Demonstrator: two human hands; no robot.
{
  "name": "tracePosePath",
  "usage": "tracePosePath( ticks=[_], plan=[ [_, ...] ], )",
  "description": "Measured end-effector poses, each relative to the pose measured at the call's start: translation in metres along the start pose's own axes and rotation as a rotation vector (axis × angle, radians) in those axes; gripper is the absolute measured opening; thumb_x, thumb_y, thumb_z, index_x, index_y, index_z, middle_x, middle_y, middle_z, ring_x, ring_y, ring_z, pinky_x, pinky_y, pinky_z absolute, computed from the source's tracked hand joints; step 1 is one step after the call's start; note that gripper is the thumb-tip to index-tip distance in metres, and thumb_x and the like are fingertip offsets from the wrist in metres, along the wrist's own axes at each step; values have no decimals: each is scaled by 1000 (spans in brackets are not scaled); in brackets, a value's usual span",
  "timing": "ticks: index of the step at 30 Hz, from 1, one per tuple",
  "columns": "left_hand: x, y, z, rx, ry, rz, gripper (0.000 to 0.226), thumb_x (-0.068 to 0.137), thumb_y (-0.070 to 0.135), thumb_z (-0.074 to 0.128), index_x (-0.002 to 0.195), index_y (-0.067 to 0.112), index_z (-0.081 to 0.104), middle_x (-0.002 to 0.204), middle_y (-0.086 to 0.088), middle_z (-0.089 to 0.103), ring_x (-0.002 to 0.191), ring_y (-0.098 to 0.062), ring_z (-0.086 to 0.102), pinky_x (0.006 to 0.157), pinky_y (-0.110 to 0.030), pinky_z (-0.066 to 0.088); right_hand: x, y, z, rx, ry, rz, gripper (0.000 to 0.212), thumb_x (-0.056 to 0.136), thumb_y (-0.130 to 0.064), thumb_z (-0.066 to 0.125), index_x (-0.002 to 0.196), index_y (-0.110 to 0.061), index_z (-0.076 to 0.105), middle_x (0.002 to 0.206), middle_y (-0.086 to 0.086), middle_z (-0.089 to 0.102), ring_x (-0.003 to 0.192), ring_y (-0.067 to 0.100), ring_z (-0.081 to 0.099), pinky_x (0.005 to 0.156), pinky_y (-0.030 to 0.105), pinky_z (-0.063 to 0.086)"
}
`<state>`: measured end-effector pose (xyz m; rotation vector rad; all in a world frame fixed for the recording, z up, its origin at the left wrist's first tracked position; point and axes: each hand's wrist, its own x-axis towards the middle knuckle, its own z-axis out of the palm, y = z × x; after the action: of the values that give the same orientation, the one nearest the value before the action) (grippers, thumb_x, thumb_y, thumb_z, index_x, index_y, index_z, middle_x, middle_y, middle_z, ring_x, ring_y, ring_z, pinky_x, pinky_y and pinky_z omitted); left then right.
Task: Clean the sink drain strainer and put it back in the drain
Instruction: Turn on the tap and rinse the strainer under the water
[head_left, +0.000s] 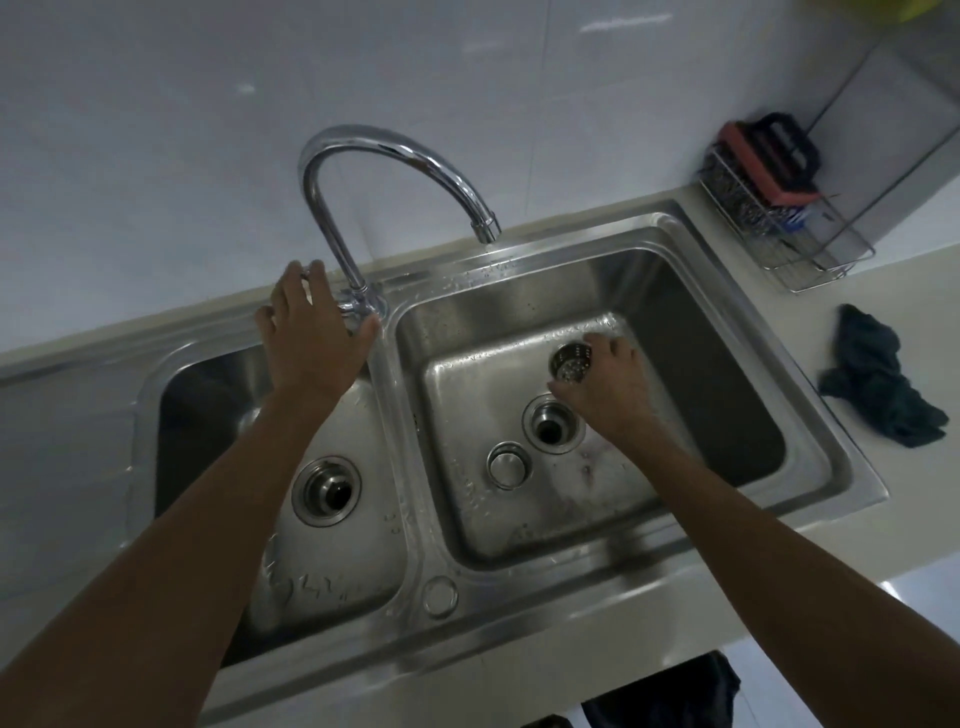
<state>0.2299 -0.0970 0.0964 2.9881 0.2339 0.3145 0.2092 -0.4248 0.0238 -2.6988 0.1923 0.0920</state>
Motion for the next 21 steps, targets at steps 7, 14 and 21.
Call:
tracePosePath(
  ticks=[7,14,21],
  plan=[
    [34,-13,-6,6,158,-94,33,95,14,57,127,14,63,123,-16,62,106,-37,63,95,-46,36,6,-45,-17,226,67,-154,88,73,-52,83,142,-16,43,136,11,52,119,26,55,89,25,36],
    [45,-25,-4,73,239,-58,26,99,13,51,111,18,74,106,-12,73,87,-36,67,93,-45,33,15,-71,-11,326,54,-202,96,69,-54,85,143,-21,33,139,6,47,117,22,55,88,24,40],
    [57,-27,-5,188,219,-46,25,97,8,52,92,16,75,92,-14,73,76,-35,67,91,-45,35,22,-83,-6,325,46,-237,97,68,-52,86,143,-20,33,137,6,47,116,24,56,87,27,41]
  ],
)
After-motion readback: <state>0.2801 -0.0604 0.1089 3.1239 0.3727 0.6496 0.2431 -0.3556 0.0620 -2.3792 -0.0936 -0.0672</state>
